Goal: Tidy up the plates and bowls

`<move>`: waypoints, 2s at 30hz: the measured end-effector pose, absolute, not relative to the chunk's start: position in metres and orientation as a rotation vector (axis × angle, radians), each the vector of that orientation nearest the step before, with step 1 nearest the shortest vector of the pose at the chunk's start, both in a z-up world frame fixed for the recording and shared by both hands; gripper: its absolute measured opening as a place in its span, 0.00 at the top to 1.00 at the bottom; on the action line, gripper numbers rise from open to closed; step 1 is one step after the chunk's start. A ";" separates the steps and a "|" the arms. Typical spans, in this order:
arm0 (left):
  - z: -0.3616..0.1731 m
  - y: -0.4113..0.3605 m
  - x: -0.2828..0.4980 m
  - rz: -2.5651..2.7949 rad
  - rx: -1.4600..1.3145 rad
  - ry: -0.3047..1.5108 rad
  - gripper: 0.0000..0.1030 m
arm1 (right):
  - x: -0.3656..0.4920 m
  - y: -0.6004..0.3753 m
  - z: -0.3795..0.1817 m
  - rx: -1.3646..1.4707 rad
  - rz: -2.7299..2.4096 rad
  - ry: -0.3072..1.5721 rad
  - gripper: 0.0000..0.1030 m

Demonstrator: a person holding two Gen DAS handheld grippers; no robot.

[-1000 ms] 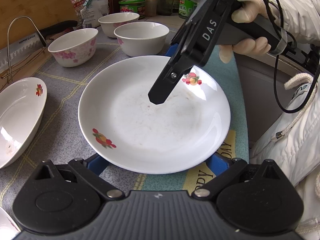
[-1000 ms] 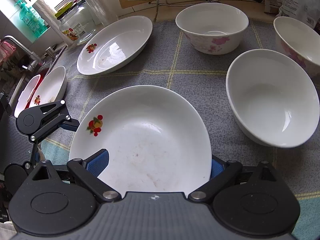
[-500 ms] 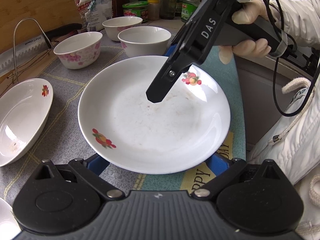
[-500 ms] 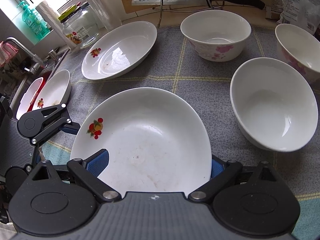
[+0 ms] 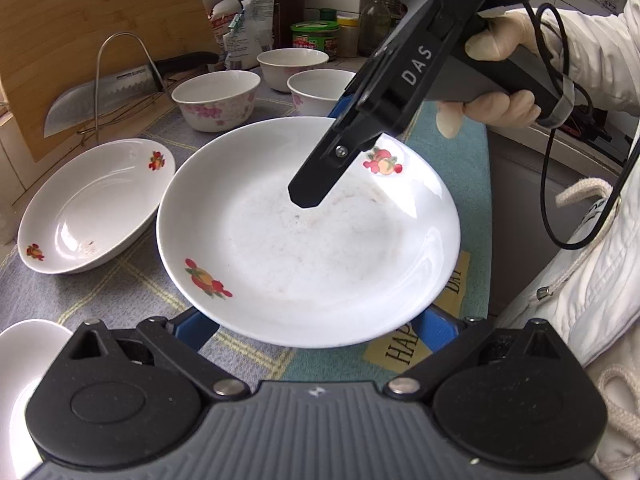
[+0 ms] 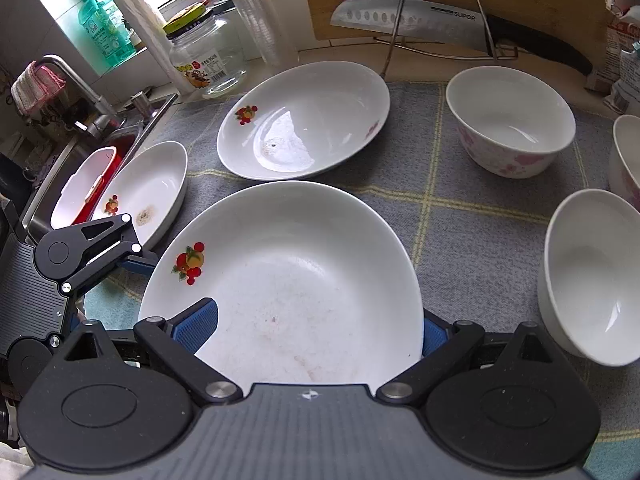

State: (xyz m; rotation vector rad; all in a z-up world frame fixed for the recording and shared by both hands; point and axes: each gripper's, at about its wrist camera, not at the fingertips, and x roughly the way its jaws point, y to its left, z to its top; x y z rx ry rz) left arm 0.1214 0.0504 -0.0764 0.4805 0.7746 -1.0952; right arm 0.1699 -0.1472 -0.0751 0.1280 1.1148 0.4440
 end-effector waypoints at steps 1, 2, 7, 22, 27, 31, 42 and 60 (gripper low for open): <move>-0.075 0.056 0.121 -1.085 0.476 0.775 0.02 | 0.171 -0.142 -0.074 0.122 0.452 1.111 0.02; -0.074 0.060 0.120 -1.077 0.474 0.775 0.02 | 0.173 -0.136 -0.072 0.116 0.461 1.108 0.02; -0.066 0.089 0.115 -1.031 0.463 0.774 0.02 | 0.180 -0.104 -0.067 0.092 0.500 1.094 0.02; -0.058 0.171 0.125 -0.899 0.394 0.793 0.02 | 0.210 -0.011 -0.062 0.047 0.600 1.088 0.02; -0.059 0.191 0.130 -0.874 0.375 0.794 0.02 | 0.220 0.013 -0.065 0.024 0.619 1.092 0.02; -0.062 0.203 0.135 -0.859 0.358 0.799 0.02 | 0.227 0.027 -0.068 0.003 0.631 1.095 0.02; -0.070 0.220 0.143 -0.844 0.324 0.827 0.02 | 0.241 0.053 -0.079 -0.029 0.645 1.128 0.02; -0.076 0.227 0.157 -0.858 0.299 0.889 0.02 | 0.246 0.066 -0.080 -0.071 0.626 1.140 0.02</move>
